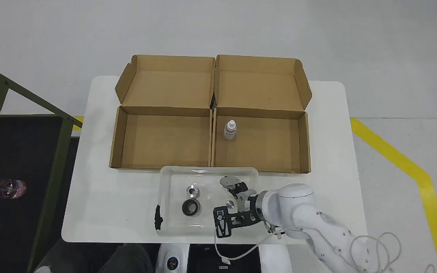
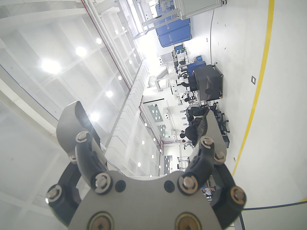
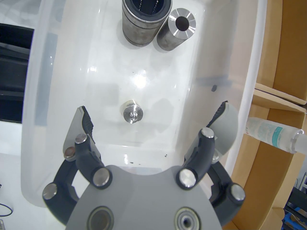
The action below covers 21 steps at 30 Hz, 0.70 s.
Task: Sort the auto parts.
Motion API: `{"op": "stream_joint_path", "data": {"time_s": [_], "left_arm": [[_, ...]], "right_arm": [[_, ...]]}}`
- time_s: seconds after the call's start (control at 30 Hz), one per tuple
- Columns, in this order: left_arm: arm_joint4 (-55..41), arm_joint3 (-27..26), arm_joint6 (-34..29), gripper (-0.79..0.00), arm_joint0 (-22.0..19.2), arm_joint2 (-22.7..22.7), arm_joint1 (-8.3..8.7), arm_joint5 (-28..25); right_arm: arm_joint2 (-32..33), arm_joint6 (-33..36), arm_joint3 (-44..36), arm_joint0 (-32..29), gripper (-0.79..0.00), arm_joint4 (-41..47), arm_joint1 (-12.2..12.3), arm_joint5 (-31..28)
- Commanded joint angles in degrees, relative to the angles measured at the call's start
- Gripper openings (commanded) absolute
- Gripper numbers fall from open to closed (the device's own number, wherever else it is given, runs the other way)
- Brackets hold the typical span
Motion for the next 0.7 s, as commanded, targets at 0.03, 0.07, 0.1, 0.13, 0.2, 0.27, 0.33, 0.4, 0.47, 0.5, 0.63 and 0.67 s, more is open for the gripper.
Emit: {"op": "stream_joint_path", "data": {"time_s": [0.03,0.07,0.1,0.13,0.2,0.27,0.33,0.4,0.47,0.5,0.63,0.67], "left_arm": [[0.0,0.0,0.0,0.0,0.0,0.0,0.0,0.0],[0.0,0.0,0.0,0.0,0.0,0.0,0.0,0.0],[0.0,0.0,0.0,0.0,0.0,0.0,0.0,0.0],[0.0,0.0,0.0,0.0,0.0,0.0,0.0,0.0],[0.0,0.0,0.0,0.0,0.0,0.0,0.0,0.0],[0.0,0.0,0.0,0.0,0.0,0.0,0.0,0.0],[0.0,0.0,0.0,0.0,0.0,0.0,0.0,0.0],[0.0,0.0,0.0,0.0,0.0,0.0,0.0,0.0],[0.0,0.0,0.0,0.0,0.0,0.0,0.0,0.0],[0.0,0.0,0.0,0.0,0.0,0.0,0.0,0.0],[0.0,0.0,0.0,0.0,0.0,0.0,0.0,0.0],[0.0,0.0,0.0,0.0,0.0,0.0,0.0,0.0]], "right_arm": [[-0.81,0.65,0.76,0.47,0.0,-0.11,-0.13,0.24],[-1.06,1.02,1.0,0.64,0.0,-0.24,-0.16,0.25],[-1.3,1.35,1.11,0.78,0.0,-0.31,-0.2,0.32],[-1.5,1.54,1.18,0.9,0.0,-0.25,-0.23,0.43],[-1.8,2.11,1.29,1.15,0.0,-0.3,-0.29,0.66],[-2.12,2.57,1.5,1.36,0.0,-0.36,-0.33,0.78],[-2.41,3.0,1.77,1.56,-0.012,-0.44,-0.38,0.99],[-2.72,3.23,2.08,1.73,-0.025,-0.41,-0.43,1.16],[-3.04,3.48,2.45,1.91,-0.074,-0.43,-0.48,1.17],[-3.19,3.61,2.59,2.03,-0.092,-0.47,-0.5,1.2],[-3.75,4.11,3.15,2.44,-0.237,-0.46,-0.6,1.28],[-3.89,4.22,3.24,2.54,-0.265,-0.46,-0.62,1.22]]}}
